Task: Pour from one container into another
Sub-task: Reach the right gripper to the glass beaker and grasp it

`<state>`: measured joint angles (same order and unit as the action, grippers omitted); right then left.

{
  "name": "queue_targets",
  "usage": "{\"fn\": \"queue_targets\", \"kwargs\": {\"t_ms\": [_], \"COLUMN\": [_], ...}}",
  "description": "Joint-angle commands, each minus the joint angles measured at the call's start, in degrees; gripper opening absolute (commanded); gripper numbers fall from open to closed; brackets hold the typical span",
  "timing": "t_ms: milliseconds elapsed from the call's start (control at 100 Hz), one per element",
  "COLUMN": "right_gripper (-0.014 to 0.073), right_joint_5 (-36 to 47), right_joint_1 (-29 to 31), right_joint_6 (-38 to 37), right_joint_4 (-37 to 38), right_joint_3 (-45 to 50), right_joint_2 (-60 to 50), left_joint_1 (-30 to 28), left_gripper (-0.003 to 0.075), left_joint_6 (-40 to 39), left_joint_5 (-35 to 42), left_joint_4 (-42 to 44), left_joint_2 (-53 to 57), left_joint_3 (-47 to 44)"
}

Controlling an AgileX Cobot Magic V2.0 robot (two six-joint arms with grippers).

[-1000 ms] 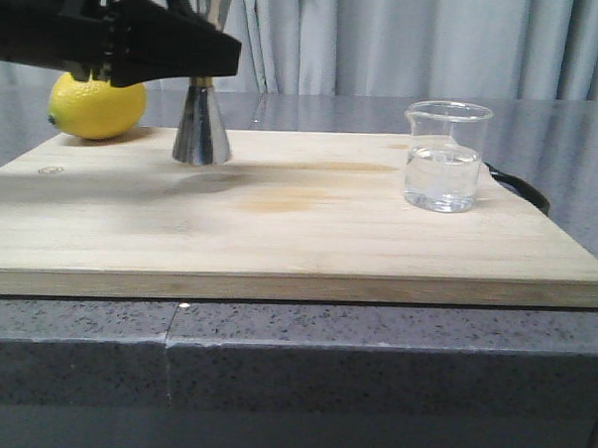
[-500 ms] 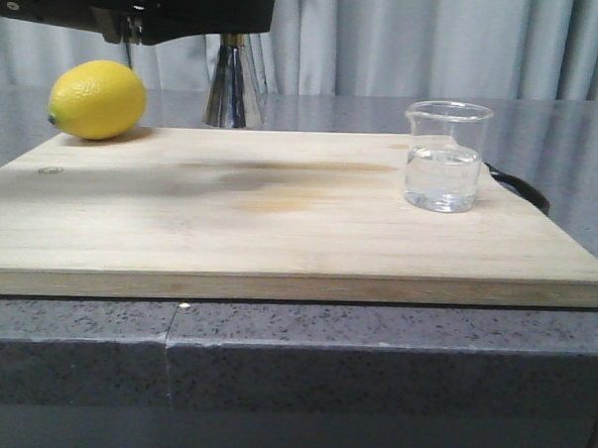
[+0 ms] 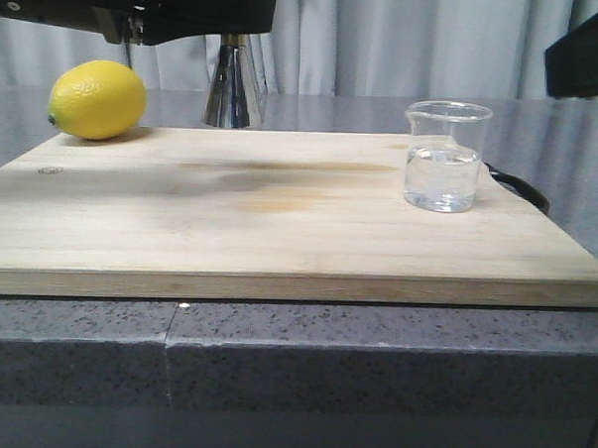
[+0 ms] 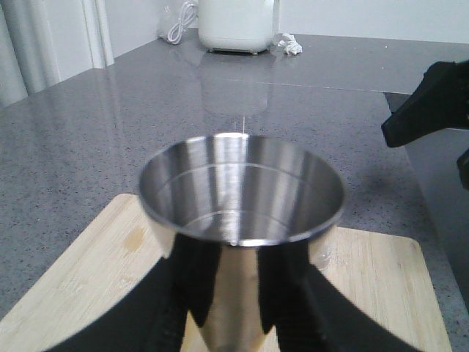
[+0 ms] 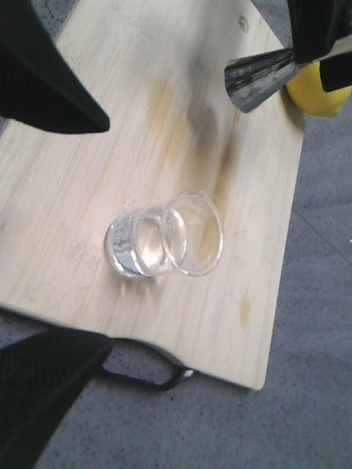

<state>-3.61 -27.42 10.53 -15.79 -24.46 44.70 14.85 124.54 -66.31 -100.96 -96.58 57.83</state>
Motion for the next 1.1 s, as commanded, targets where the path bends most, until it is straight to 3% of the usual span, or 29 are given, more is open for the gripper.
{"fn": "queue_targets", "kwargs": {"t_ms": [0, 130, 480, 620, 1090], "right_gripper": [0.0498, 0.0498, 0.0498, 0.0498, 0.0498], "right_joint_5": [12.9, 23.2, 40.3, 44.1, 57.5], "right_joint_1": [-1.9, -4.6, -4.9, -5.1, -5.1], "right_joint_6": [0.7, 0.7, 0.7, 0.6, 0.5], "right_joint_4": [-0.3, -0.3, 0.5, 3.6, 3.9], "right_joint_3": [0.9, 3.8, 4.1, 4.1, 4.1], "right_joint_2": [1.5, 5.7, 19.2, 22.7, 32.6], "left_joint_1": [0.6, 0.6, 0.6, 0.6, 0.6], "left_gripper": [0.0185, 0.0185, 0.0185, 0.0185, 0.0185], "left_joint_6": [-0.5, -0.5, -0.5, -0.5, -0.5], "left_joint_5": [-6.4, -6.4, -6.4, -6.4, -6.4], "left_joint_4": [-4.6, -4.6, -4.6, -4.6, -4.6], "left_joint_2": [2.0, 2.0, 2.0, 2.0, 2.0], "left_joint_3": [1.8, 1.8, 1.8, 1.8, 1.8]}}
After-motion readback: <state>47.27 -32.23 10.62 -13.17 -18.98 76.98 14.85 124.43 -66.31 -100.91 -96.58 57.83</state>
